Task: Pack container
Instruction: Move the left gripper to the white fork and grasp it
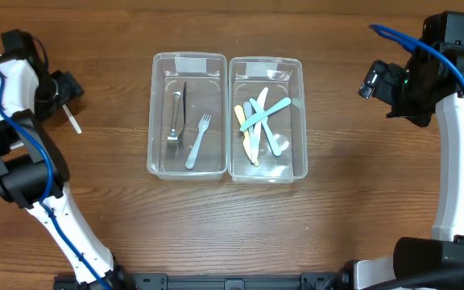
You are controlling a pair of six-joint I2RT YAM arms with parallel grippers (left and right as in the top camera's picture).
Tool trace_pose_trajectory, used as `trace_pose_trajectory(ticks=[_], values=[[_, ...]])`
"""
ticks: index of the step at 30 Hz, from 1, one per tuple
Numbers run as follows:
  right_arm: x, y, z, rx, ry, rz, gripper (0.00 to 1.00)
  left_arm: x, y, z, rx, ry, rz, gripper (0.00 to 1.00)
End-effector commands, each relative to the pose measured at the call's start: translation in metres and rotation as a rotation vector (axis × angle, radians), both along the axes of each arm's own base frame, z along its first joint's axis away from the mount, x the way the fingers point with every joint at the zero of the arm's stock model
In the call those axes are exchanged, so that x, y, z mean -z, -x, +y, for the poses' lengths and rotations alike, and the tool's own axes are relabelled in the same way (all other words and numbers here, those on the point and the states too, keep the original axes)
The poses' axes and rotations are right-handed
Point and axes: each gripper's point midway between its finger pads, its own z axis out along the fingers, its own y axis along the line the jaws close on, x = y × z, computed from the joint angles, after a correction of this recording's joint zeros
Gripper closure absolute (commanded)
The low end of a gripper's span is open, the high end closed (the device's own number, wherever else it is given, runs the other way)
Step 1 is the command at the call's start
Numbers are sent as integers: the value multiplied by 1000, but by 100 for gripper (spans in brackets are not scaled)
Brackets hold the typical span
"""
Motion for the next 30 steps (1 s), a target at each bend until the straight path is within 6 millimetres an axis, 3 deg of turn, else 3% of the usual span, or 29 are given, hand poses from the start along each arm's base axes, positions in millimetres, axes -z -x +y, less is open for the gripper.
trace_pose_trajectory(ticks=[1, 14, 27, 29, 30], values=[[0, 0, 0, -6, 3, -3, 5, 8, -3, -10, 34, -15, 15, 14], [0, 0, 0, -6, 3, -3, 5, 9, -1, 0, 18, -69, 29, 14], [0, 1, 0, -6, 3, 0, 5, 36, 10, -4, 18, -66, 43, 10], [0, 1, 0, -6, 3, 0, 5, 36, 10, -4, 18, -67, 43, 14], [0, 1, 0, -6, 3, 0, 6, 36, 10, -4, 18, -66, 44, 24]])
